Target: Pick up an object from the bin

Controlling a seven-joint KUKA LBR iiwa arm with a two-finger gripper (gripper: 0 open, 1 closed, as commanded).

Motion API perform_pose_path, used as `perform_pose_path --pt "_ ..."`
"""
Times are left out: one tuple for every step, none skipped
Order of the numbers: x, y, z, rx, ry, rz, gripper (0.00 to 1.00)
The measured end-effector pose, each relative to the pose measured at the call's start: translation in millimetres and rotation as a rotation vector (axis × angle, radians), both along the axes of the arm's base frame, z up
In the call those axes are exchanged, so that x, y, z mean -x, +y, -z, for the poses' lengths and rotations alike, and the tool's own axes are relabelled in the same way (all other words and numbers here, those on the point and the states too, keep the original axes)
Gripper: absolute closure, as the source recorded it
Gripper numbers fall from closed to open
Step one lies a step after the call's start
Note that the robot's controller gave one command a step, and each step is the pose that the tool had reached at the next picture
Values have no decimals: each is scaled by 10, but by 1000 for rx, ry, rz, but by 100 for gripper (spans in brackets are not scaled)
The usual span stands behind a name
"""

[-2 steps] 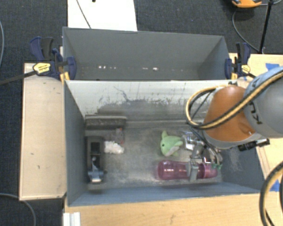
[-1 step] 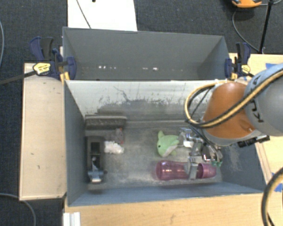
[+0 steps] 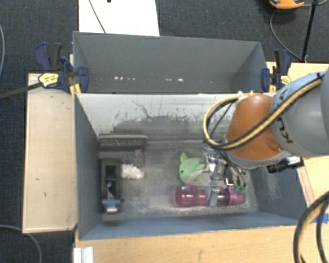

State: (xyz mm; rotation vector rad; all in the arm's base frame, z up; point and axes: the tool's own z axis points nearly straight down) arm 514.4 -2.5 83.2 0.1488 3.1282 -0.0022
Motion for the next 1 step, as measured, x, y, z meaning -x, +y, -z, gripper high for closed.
perform_pose_path --pt "0 46 16 0 0 -20 0"
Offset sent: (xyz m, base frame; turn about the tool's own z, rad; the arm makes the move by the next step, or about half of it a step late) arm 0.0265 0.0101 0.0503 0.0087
